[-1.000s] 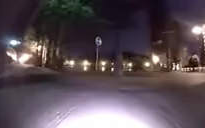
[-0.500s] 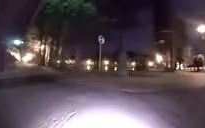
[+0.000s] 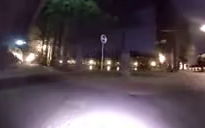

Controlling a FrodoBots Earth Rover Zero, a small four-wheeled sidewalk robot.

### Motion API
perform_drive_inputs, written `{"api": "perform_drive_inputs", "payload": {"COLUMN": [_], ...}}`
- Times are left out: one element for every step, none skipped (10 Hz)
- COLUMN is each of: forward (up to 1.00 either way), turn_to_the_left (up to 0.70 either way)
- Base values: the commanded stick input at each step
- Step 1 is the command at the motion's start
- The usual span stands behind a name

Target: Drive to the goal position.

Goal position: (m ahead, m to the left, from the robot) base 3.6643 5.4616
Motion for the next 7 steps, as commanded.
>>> {"api": "perform_drive_inputs", "payload": {"forward": [0.52, 0.52, 0.5, 0.49, 0.5, 0.5, 0.49], "turn_to_the_left": [0.31, 0.31, 0.3, 0.29, 0.3, 0.3, 0.29]}}
